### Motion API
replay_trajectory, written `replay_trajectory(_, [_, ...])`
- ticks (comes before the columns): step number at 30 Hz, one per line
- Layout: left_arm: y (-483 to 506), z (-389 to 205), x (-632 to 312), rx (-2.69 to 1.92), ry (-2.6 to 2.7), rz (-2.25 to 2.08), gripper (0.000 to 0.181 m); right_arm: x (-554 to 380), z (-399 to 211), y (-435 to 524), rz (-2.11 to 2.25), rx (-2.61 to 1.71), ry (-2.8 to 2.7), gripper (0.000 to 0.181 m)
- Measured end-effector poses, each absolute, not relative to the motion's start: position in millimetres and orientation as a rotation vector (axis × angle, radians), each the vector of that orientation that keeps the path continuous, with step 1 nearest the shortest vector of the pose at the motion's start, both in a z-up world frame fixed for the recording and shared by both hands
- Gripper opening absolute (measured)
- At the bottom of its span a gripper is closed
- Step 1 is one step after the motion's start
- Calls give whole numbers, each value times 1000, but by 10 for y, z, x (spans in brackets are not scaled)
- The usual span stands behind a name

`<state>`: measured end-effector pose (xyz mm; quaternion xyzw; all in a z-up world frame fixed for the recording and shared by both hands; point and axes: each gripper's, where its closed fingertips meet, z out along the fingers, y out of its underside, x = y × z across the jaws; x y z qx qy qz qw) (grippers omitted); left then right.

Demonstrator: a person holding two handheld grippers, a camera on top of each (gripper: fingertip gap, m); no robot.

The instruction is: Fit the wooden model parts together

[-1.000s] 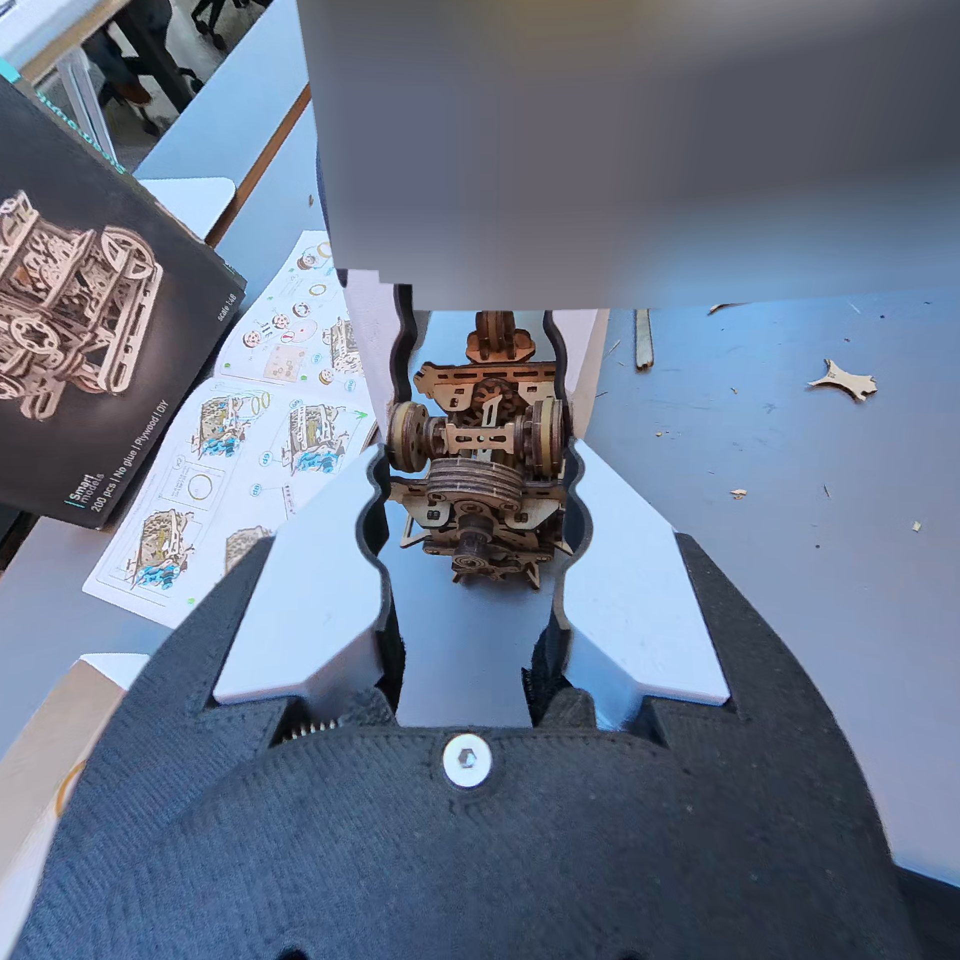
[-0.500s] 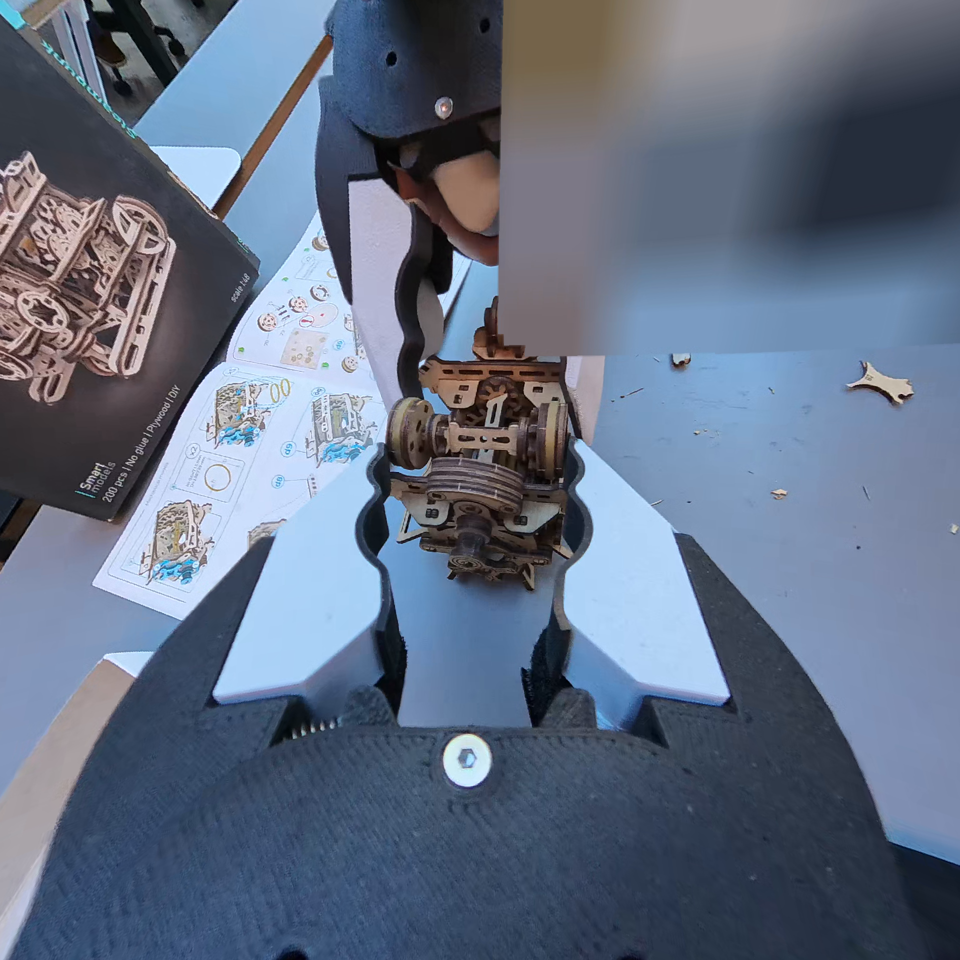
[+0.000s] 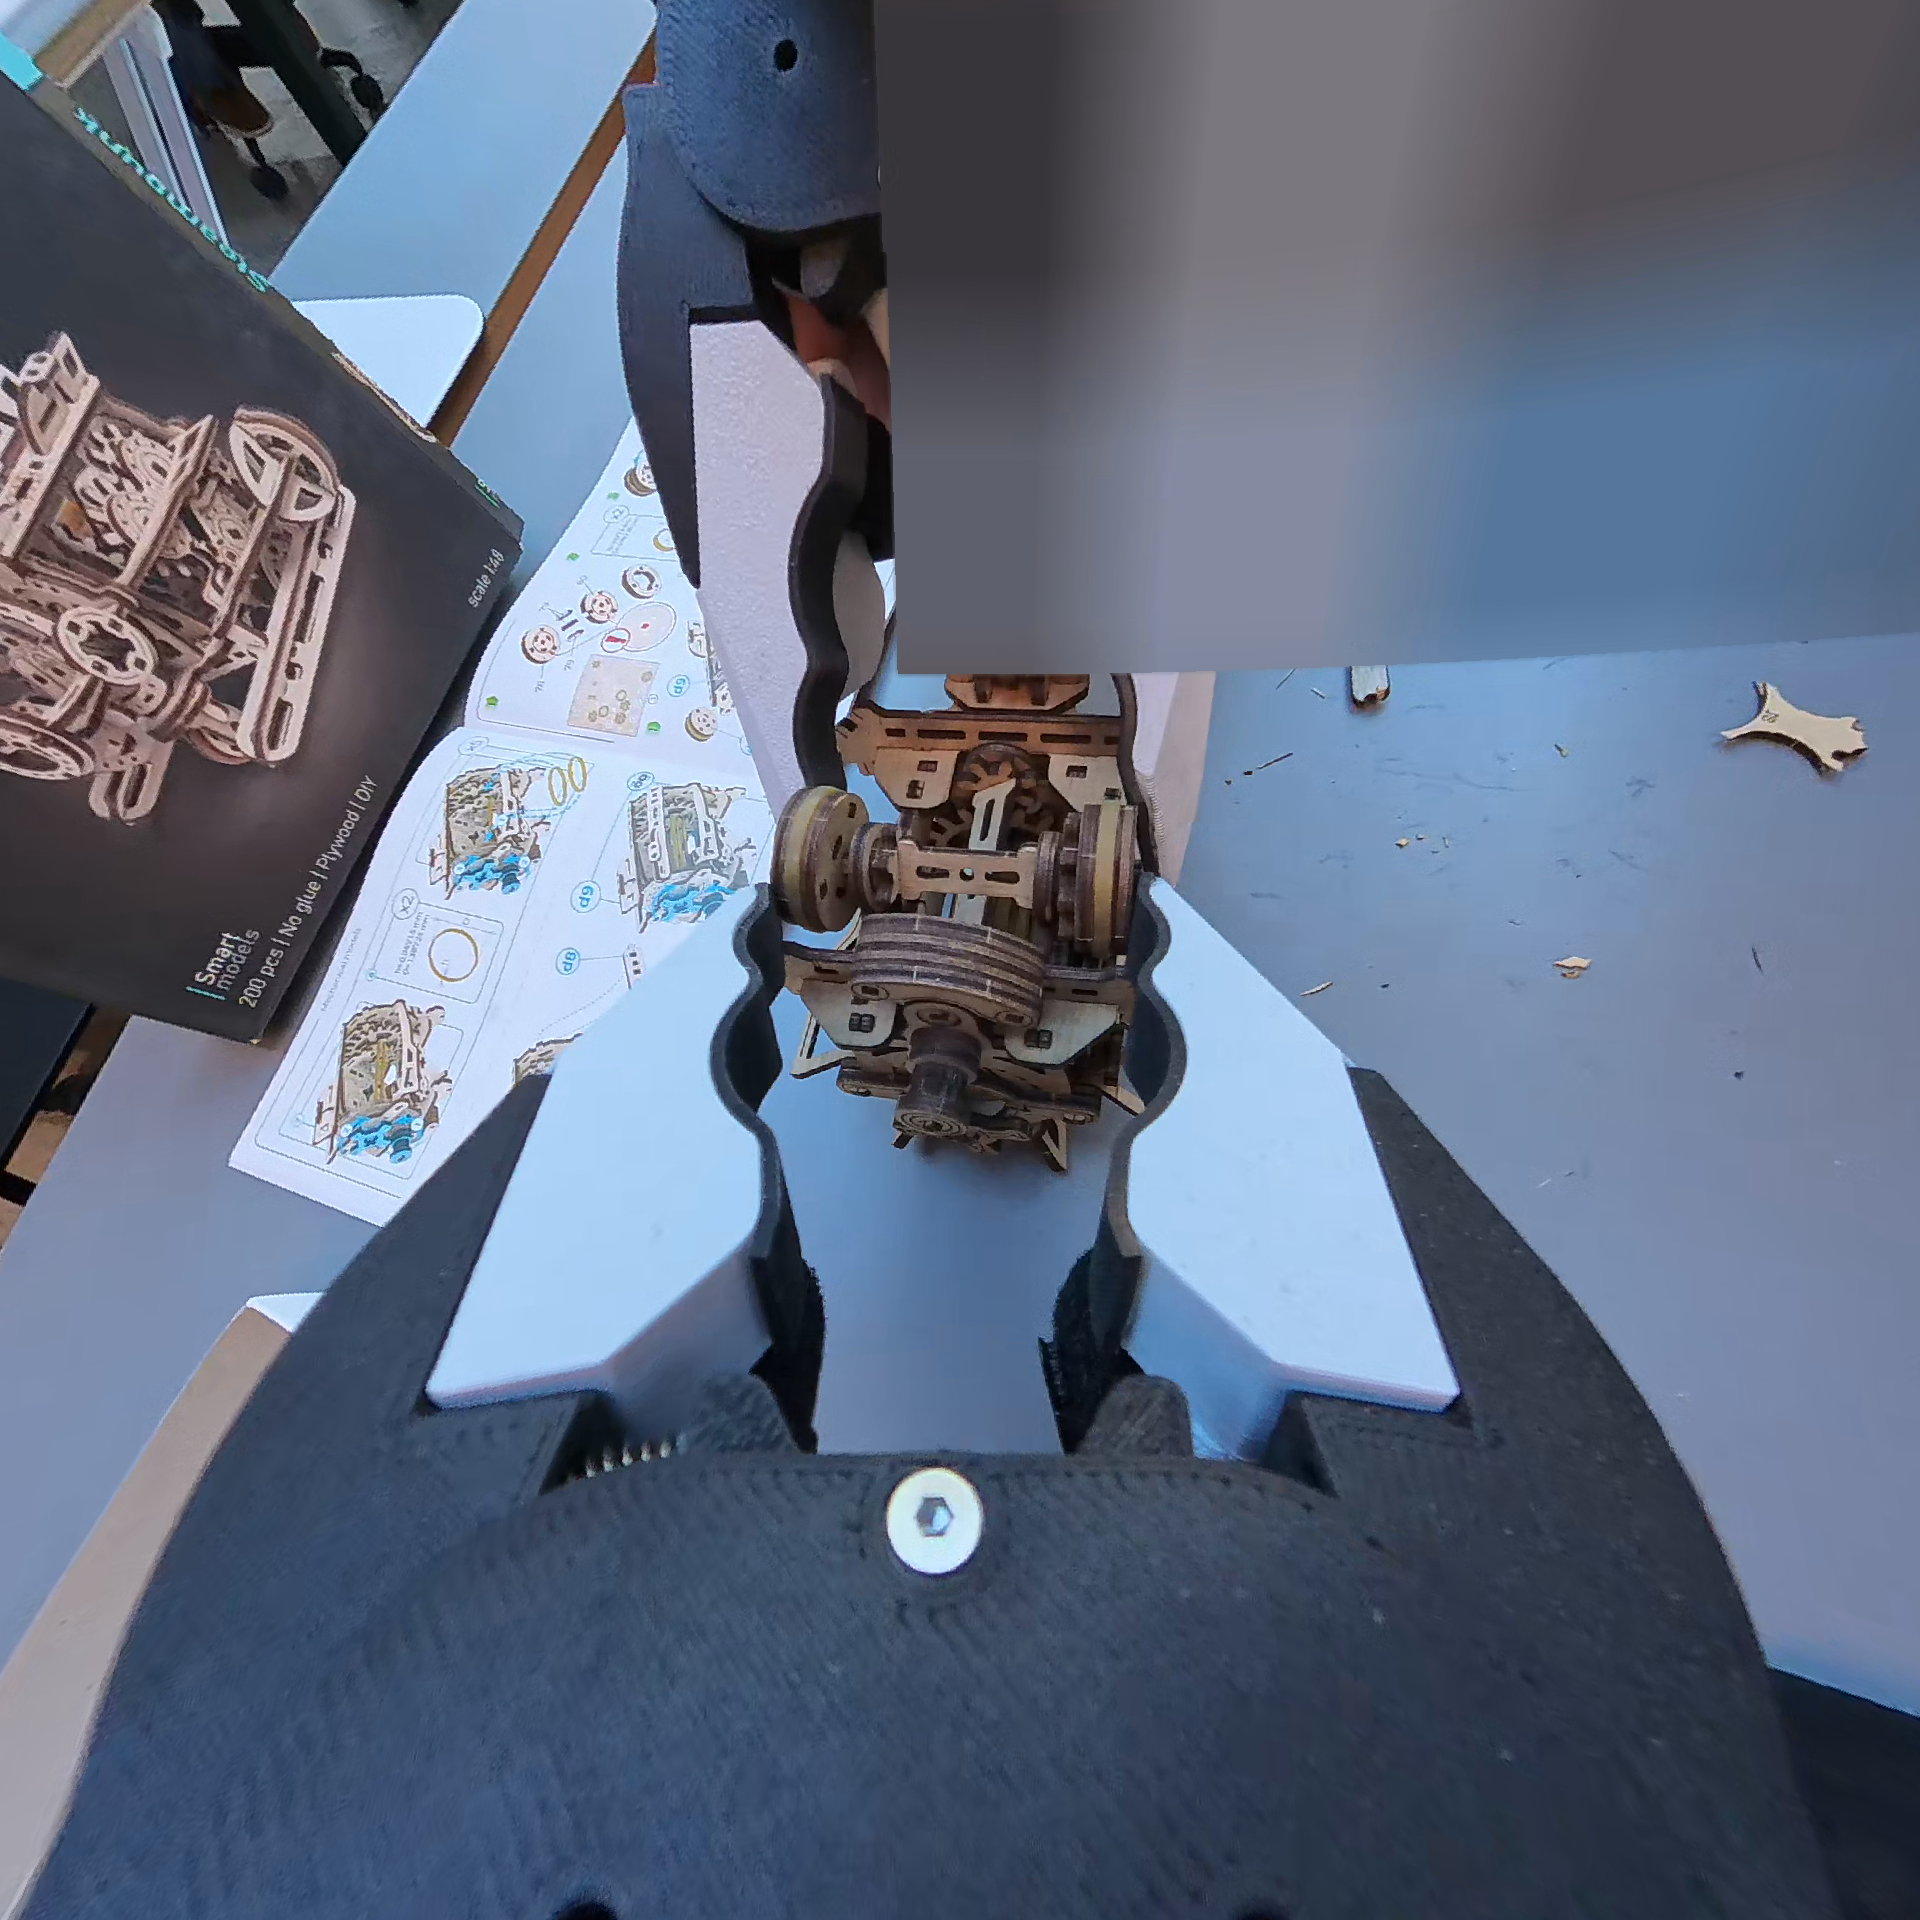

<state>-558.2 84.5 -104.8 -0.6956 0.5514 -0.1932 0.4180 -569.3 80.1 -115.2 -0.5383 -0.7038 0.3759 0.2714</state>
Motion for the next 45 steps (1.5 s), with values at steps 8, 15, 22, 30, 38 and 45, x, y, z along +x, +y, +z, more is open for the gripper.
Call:
replay_trajectory(8, [844, -1043, -5577, -1741, 1381, -482, 64, -5716, -1133, 801, 1055, -1401, -1873, 67])
replay_trajectory(15, [833, -1046, -5555, -1716, 1432, -443, 67, -5703, -1133, 775, 1054, -1358, -1882, 65])
replay_trajectory(22, [785, -1119, -5528, -1761, 1584, -531, 76, -5713, -1125, 733, 995, -1300, -1906, 65])
replay_trajectory(30, [797, -1154, -5560, -1895, 1628, -492, 73, -5697, -1136, 765, 1021, -1356, -1866, 65])
replay_trajectory(38, [764, -1176, -5599, -1986, 1737, -339, 71, -5694, -1148, 739, 991, -1355, -1878, 66])
replay_trajectory(45, [751, -1180, -5603, -2002, 1737, -287, 71, -5685, -1152, 728, 941, -1369, -1893, 65])
